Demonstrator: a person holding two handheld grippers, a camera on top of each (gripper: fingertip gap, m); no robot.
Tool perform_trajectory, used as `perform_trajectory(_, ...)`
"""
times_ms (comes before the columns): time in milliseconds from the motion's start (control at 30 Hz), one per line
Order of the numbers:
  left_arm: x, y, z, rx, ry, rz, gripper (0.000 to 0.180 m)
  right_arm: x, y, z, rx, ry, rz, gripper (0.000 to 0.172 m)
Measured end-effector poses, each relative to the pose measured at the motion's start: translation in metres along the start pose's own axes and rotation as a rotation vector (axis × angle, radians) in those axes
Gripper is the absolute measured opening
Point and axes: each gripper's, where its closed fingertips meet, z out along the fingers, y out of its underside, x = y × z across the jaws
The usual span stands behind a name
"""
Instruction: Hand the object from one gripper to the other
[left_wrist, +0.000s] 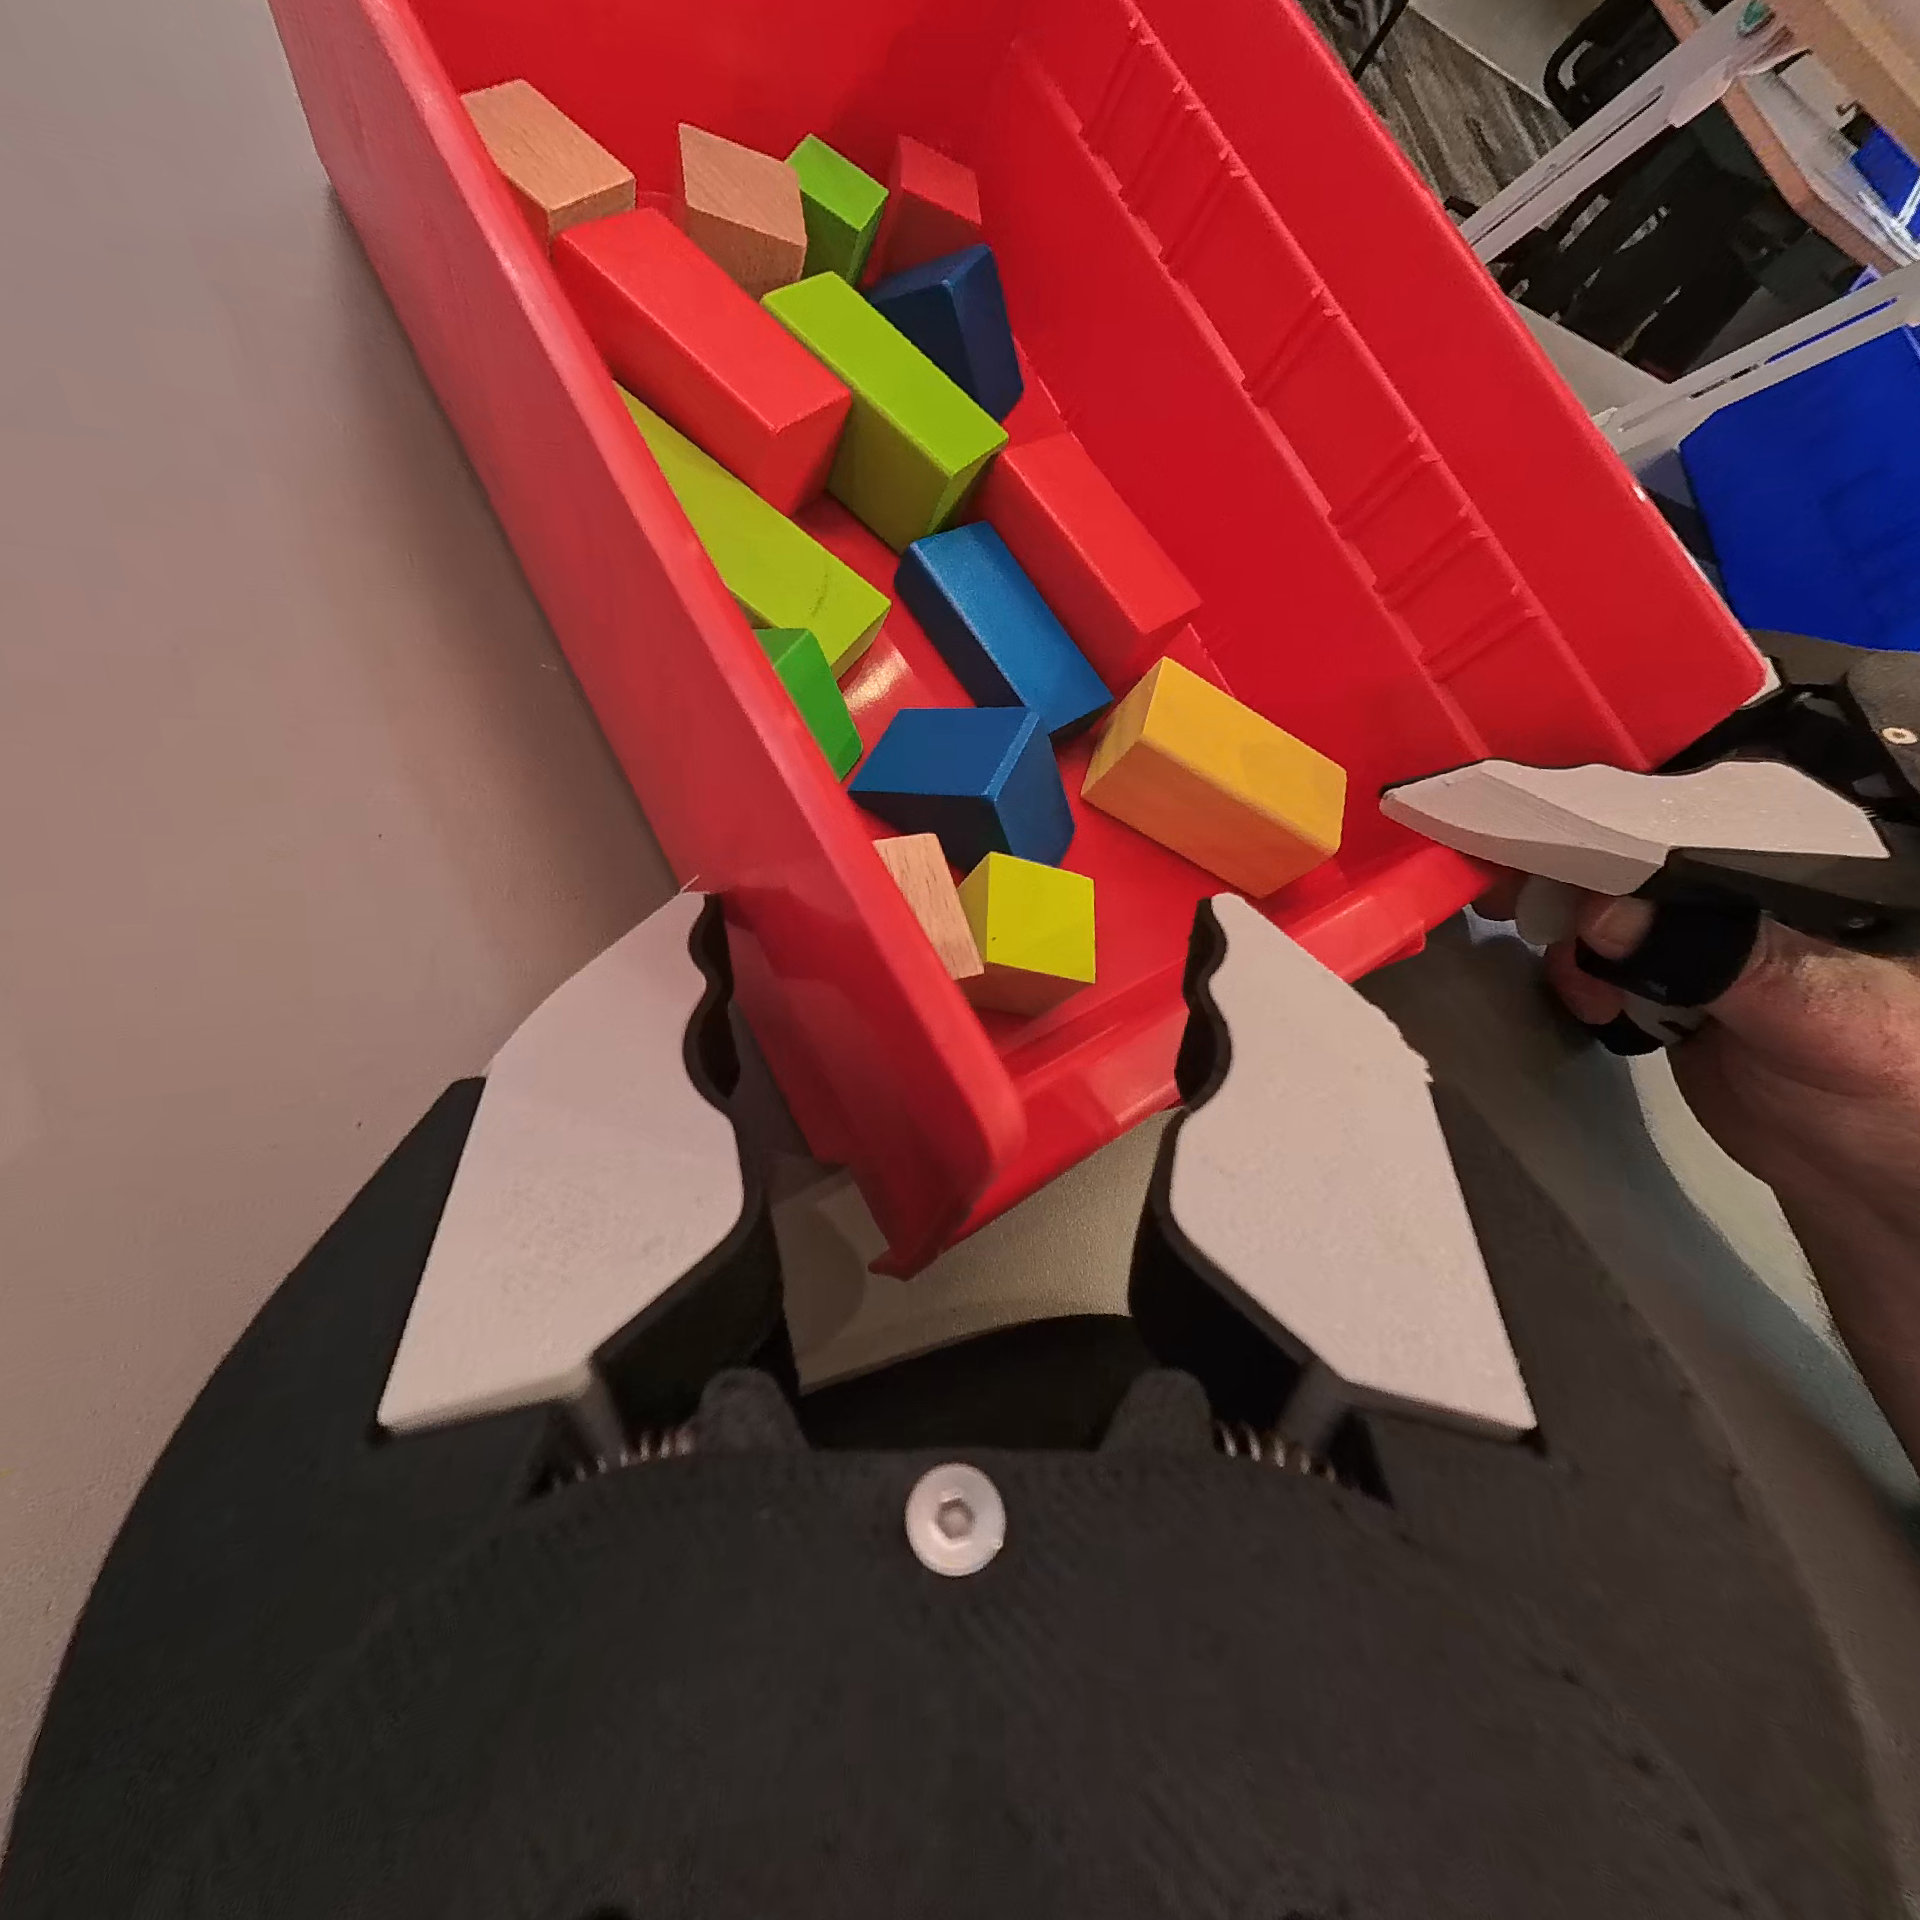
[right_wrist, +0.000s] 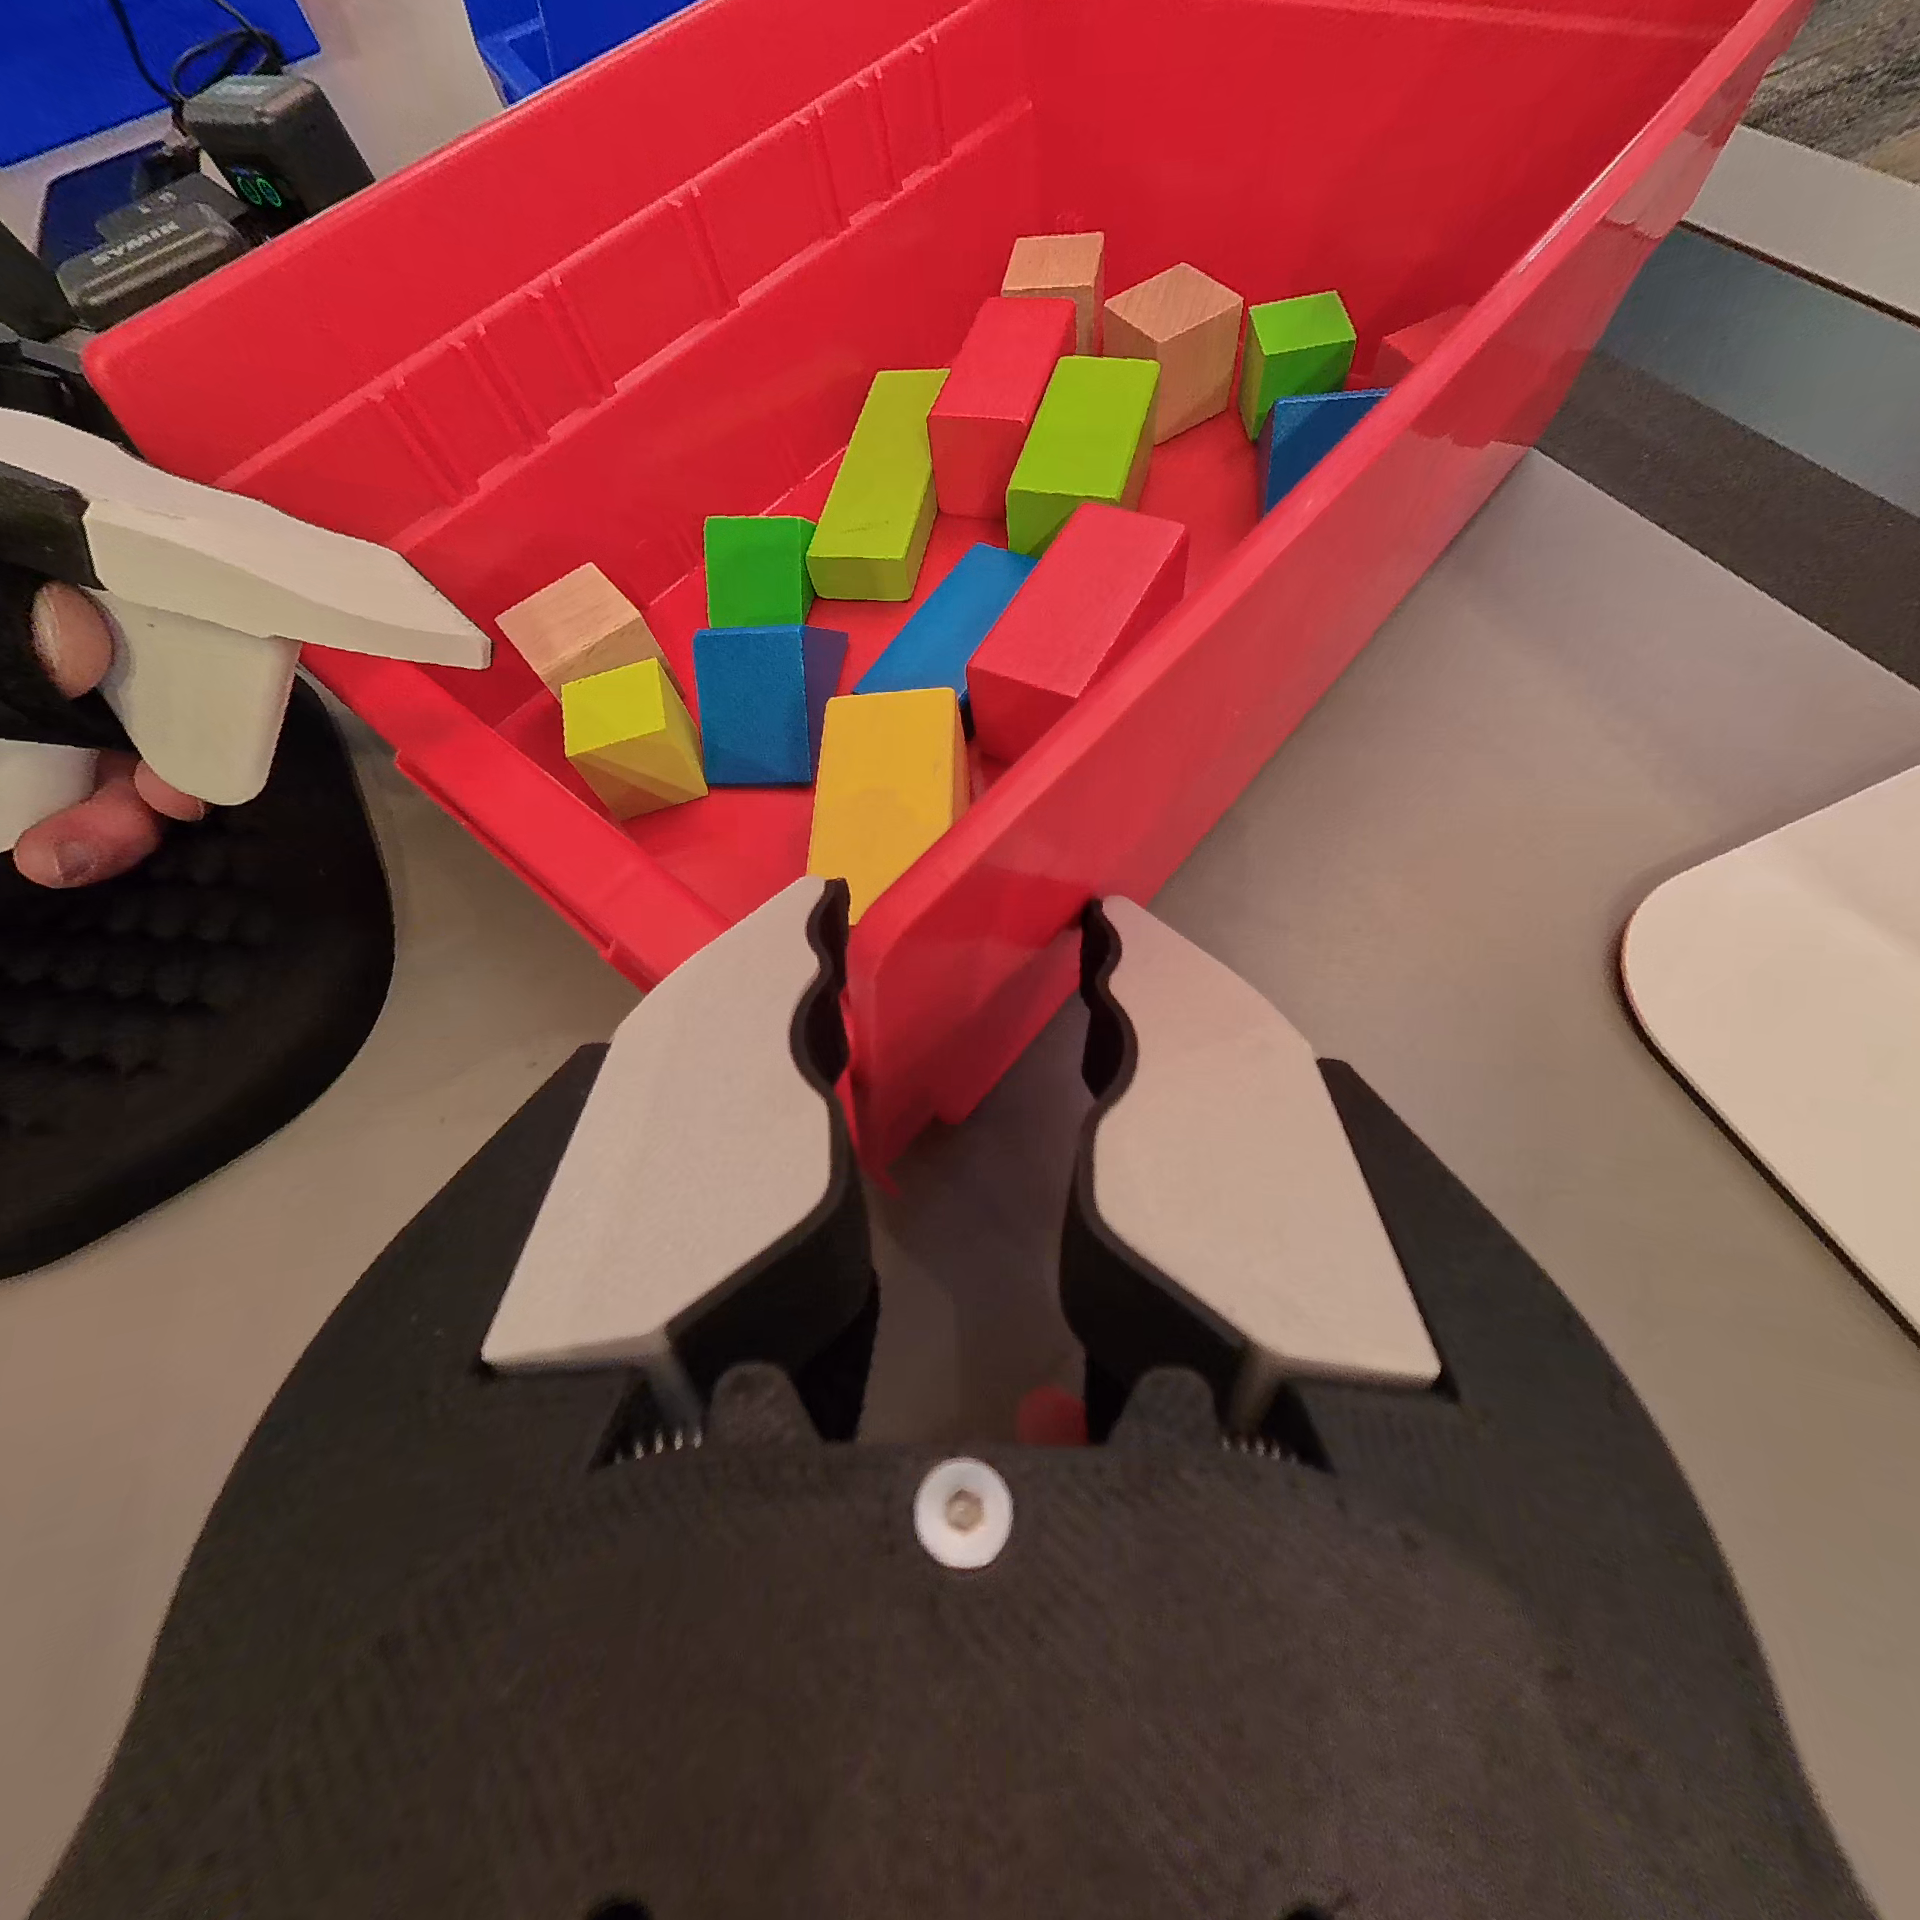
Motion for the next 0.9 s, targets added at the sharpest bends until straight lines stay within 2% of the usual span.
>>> perform_trajectory(633, 0.0007, 0.0015, 0.0018, -0.016, 0.003, 0.006, 0.088, -0.0006, -0.0001, 0.0003, 0.001, 0.0, -0.003, 0.041)
perform_trajectory(900, 0.0037, 0.0039, 0.0053, -0.071, -0.018, 0.054, 0.099, -0.0032, -0.0013, -0.0013, -0.048, -0.018, -0.026, 0.043)
